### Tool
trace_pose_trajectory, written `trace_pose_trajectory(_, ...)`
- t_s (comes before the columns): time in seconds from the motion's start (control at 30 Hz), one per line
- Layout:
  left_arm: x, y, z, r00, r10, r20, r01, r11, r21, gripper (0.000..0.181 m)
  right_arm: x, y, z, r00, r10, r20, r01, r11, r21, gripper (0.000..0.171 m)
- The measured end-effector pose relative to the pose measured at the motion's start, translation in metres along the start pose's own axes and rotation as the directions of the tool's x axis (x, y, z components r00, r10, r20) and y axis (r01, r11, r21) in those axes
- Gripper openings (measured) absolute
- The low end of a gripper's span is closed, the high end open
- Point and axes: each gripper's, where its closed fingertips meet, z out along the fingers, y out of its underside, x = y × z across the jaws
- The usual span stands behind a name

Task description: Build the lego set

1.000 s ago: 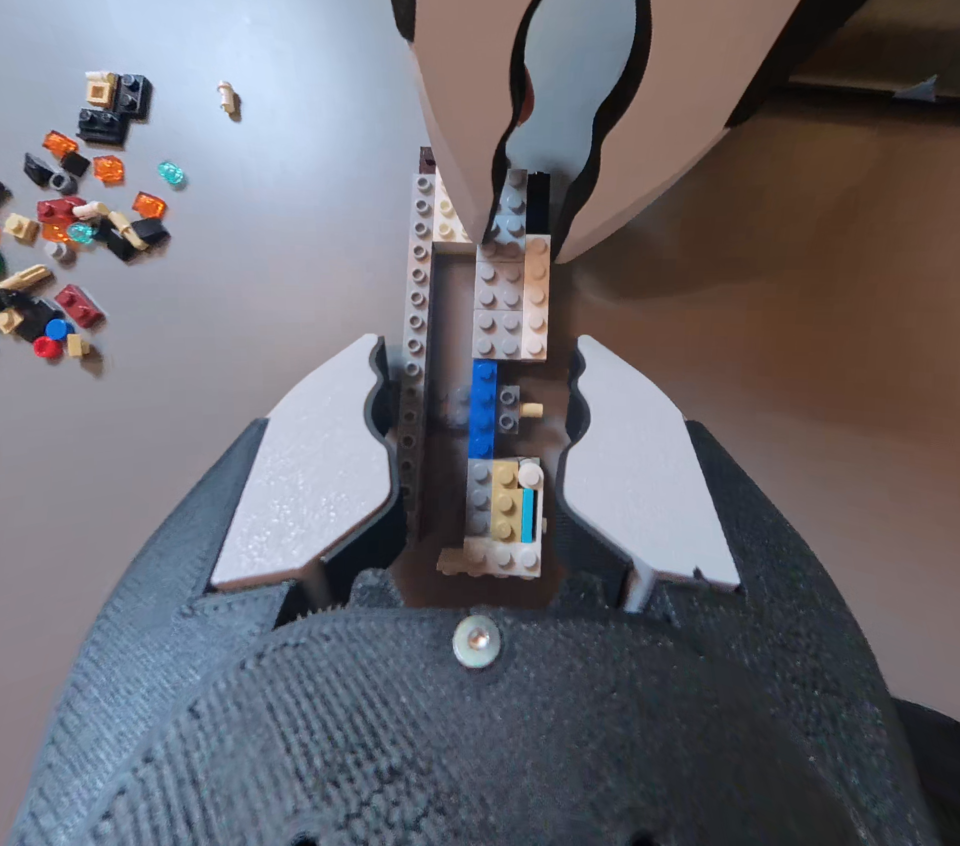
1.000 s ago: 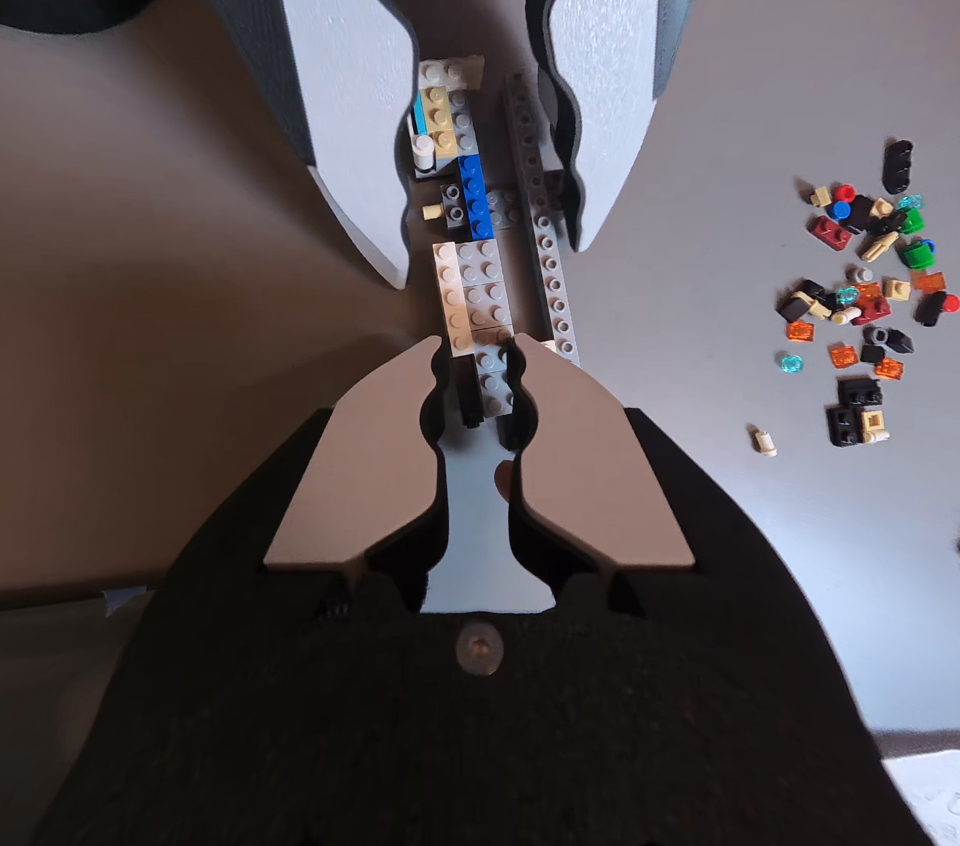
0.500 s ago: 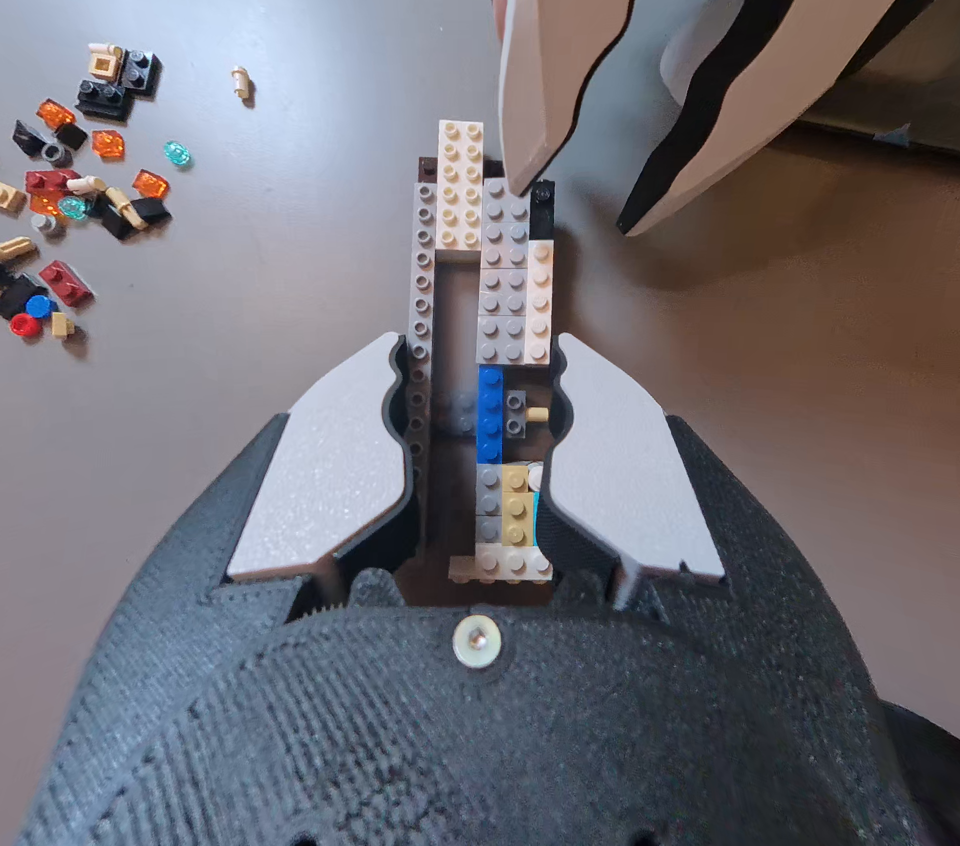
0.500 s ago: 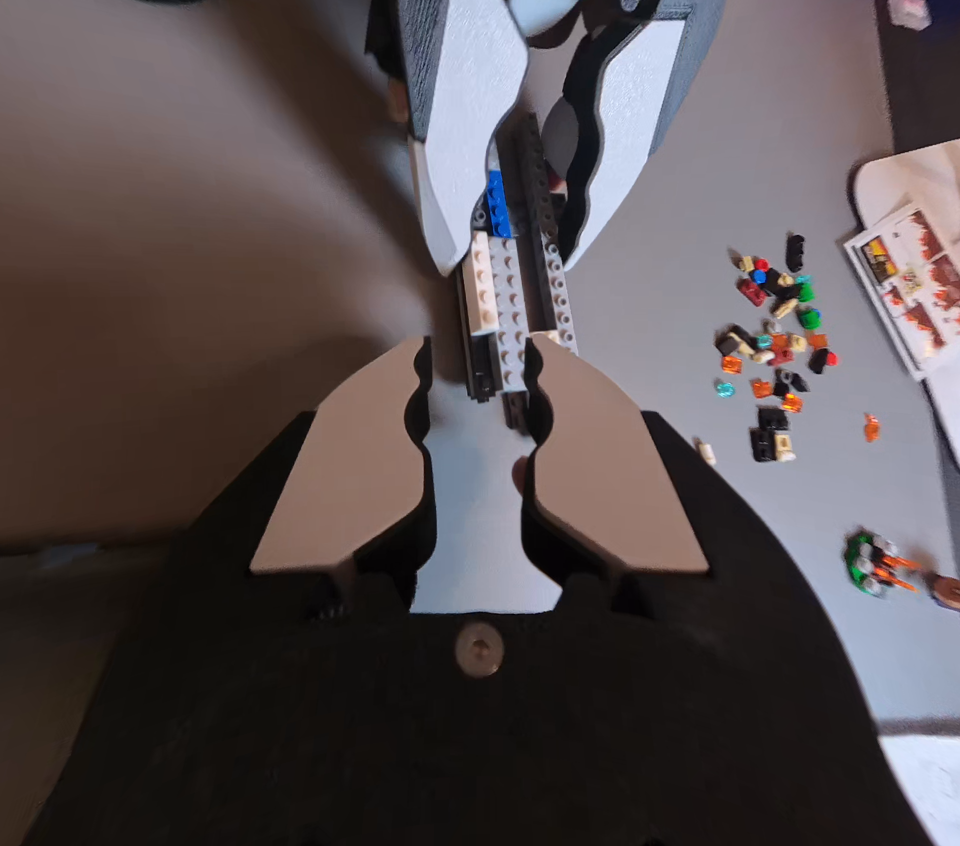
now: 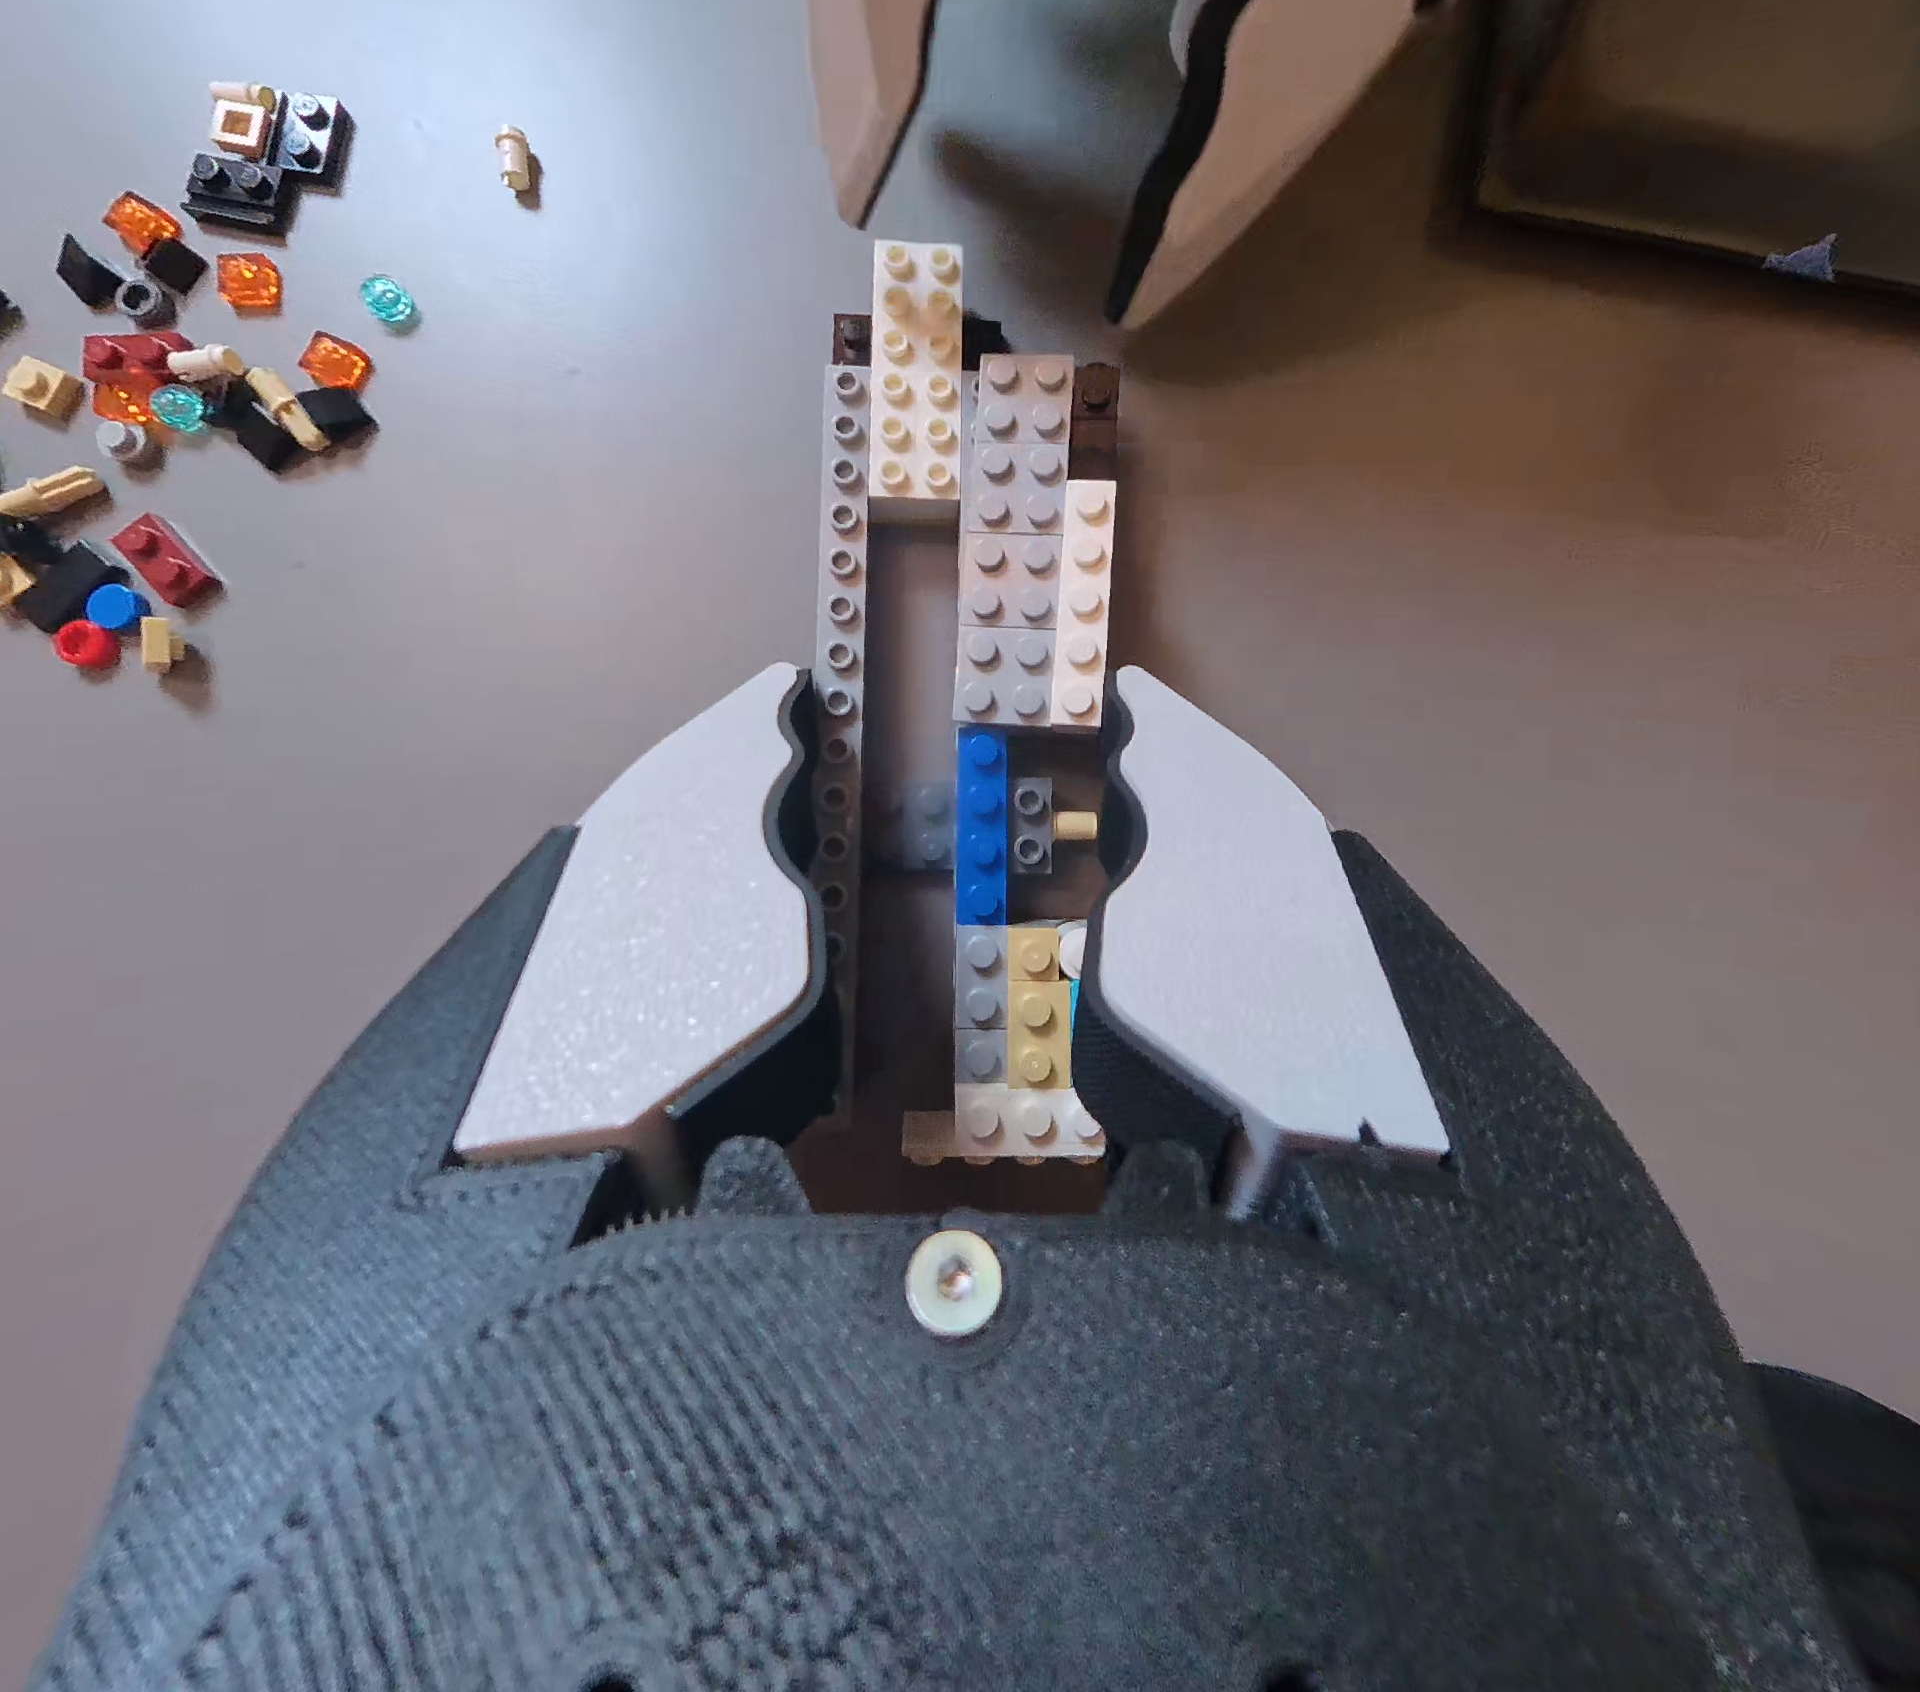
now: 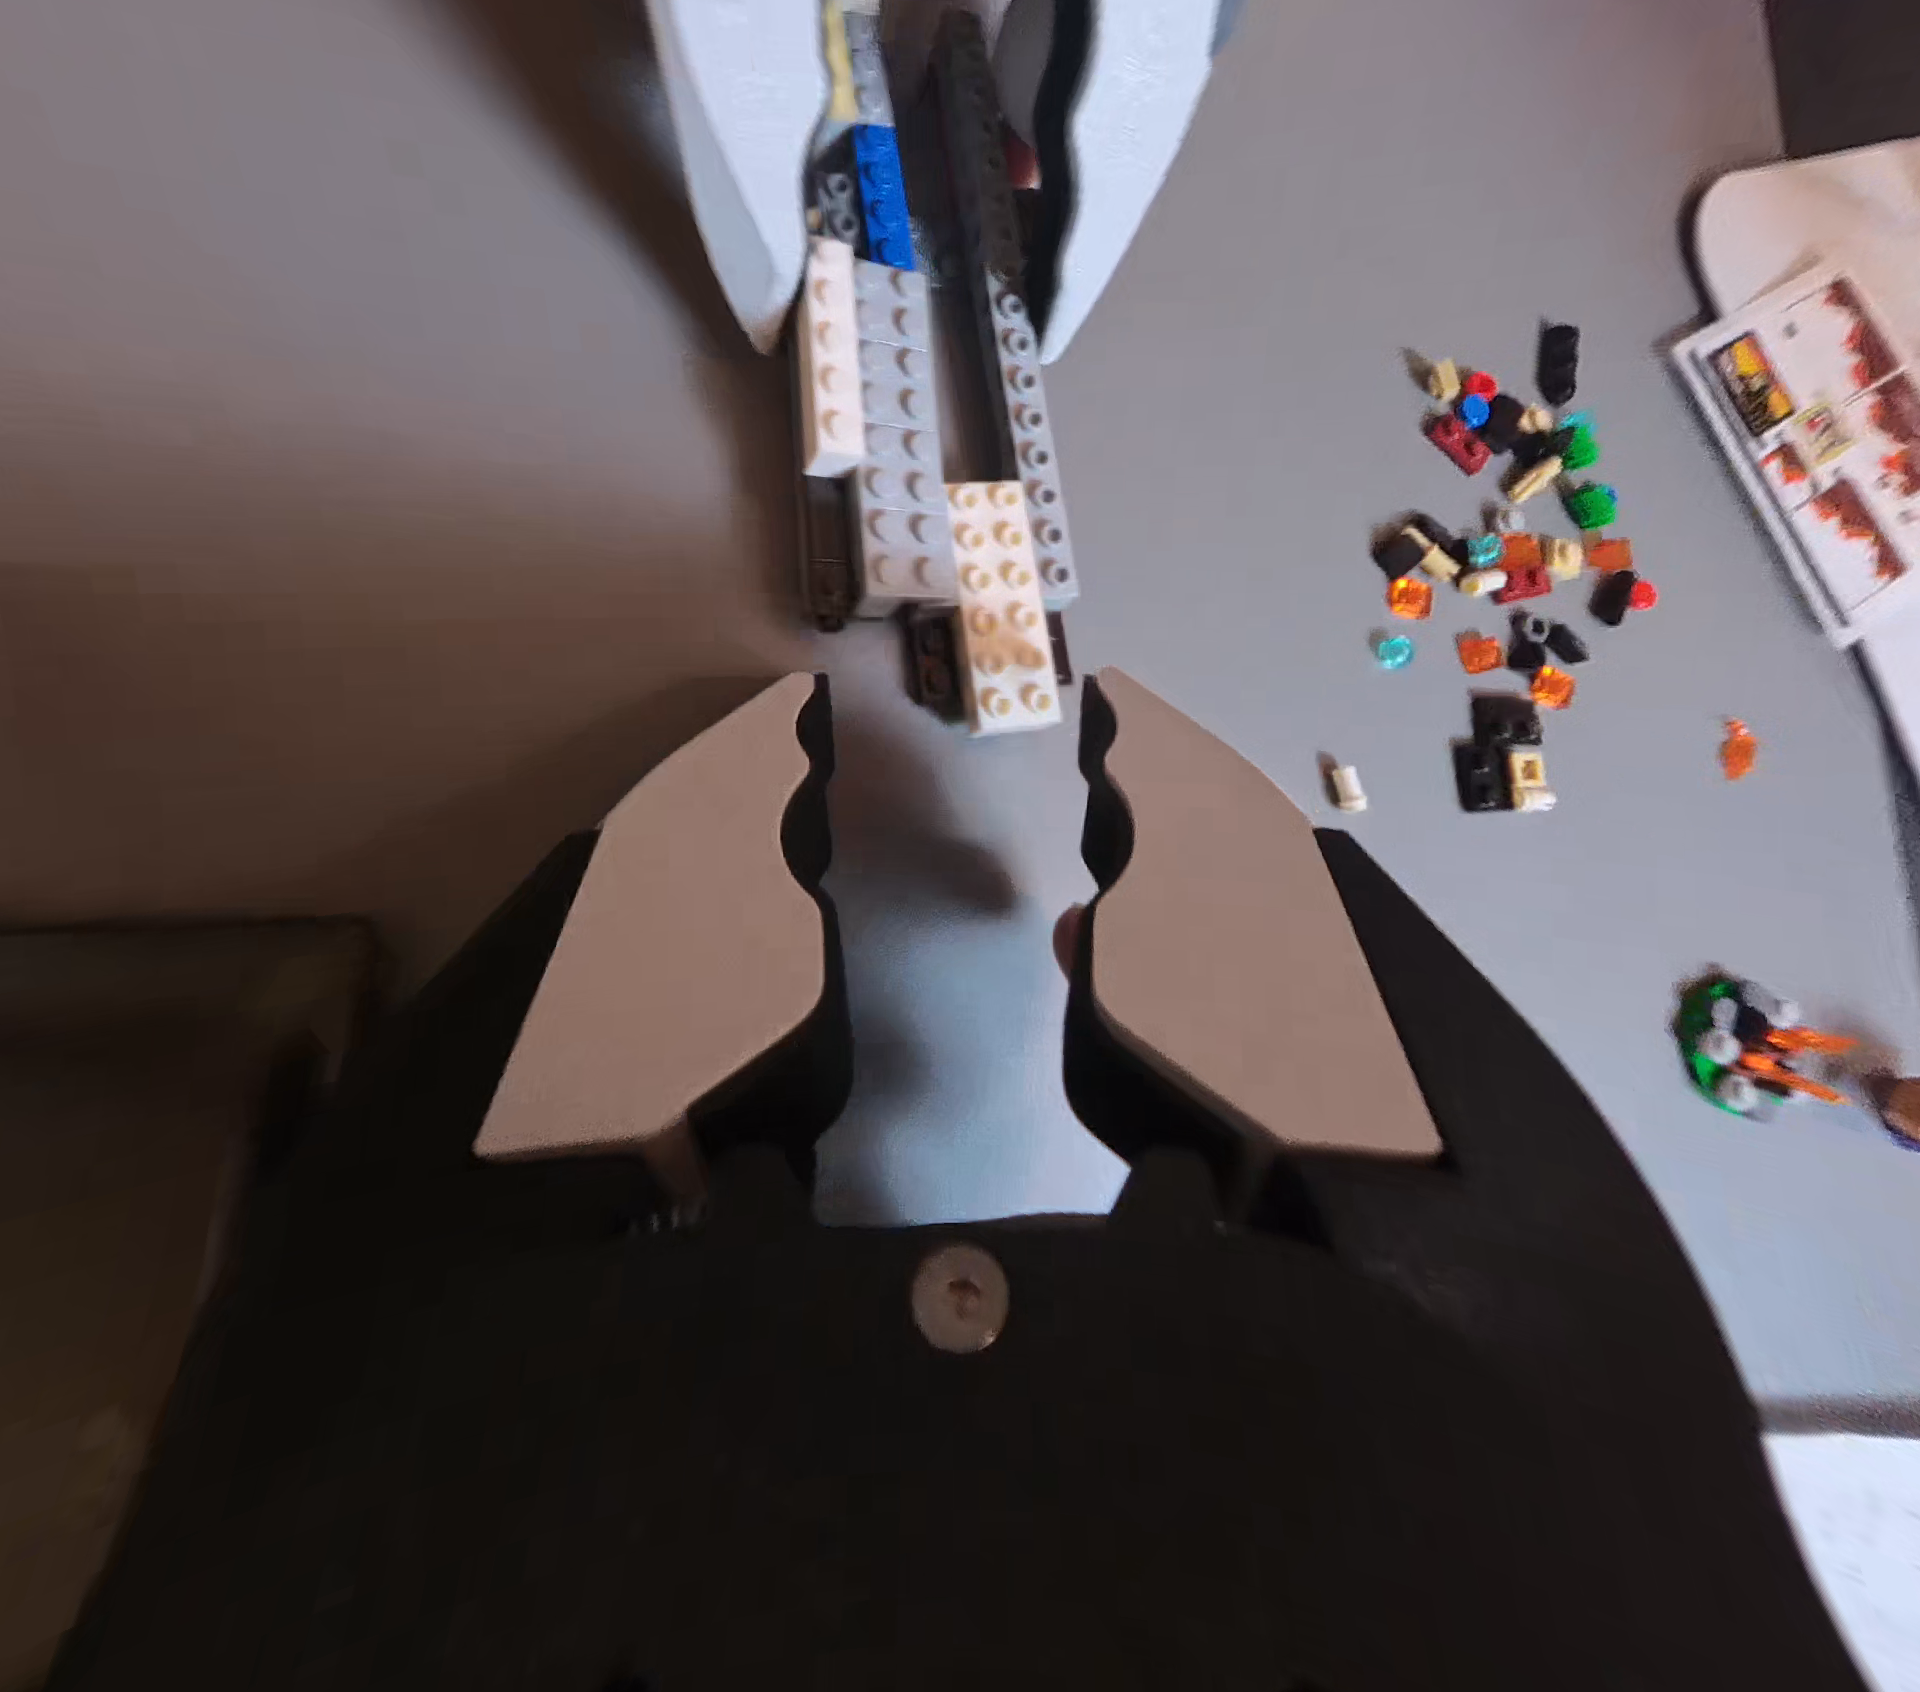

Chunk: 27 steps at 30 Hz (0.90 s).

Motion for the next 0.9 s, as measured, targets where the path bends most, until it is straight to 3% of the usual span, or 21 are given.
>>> trace_pose_trajectory(0.13,0.0,0.001,0.0,1.0,0.017,0.013,-0.017,1.0,0.0,0.053,0.007,0.014,0.008,0.987,0.067,0.143,-0.051,0.993,-0.107,0.039)
trace_pose_trajectory(0.3,0.0,0.006,-0.003,0.999,0.035,0.029,-0.035,0.999,-0.004,0.053,0.002,0.002,0.016,0.964,0.075,0.254,-0.038,0.989,-0.146,0.026)
trace_pose_trajectory(0.33,0.002,0.007,-0.005,0.999,0.035,0.017,-0.035,0.999,0.001,0.053,0.001,0.0,0.015,0.958,0.08,0.276,-0.041,0.988,-0.146,0.016)
trace_pose_trajectory(0.47,0.009,0.008,-0.007,0.999,0.037,-0.039,-0.037,0.999,-0.004,0.053,-0.009,-0.002,0.012,0.914,0.173,0.368,-0.11,0.977,-0.185,0.016)
trace_pose_trajectory(0.63,0.027,0.006,-0.012,0.975,-0.011,-0.221,0.005,1.0,-0.029,0.053,-0.029,-0.009,0.001,0.776,0.388,0.496,-0.305,0.921,-0.244,0.017)
trace_pose_trajectory(0.9,0.047,0.004,-0.016,0.91,-0.054,-0.412,0.02,0.996,-0.087,0.053,-0.054,-0.014,-0.008,0.547,0.634,0.546,-0.561,0.762,-0.323,0.017)
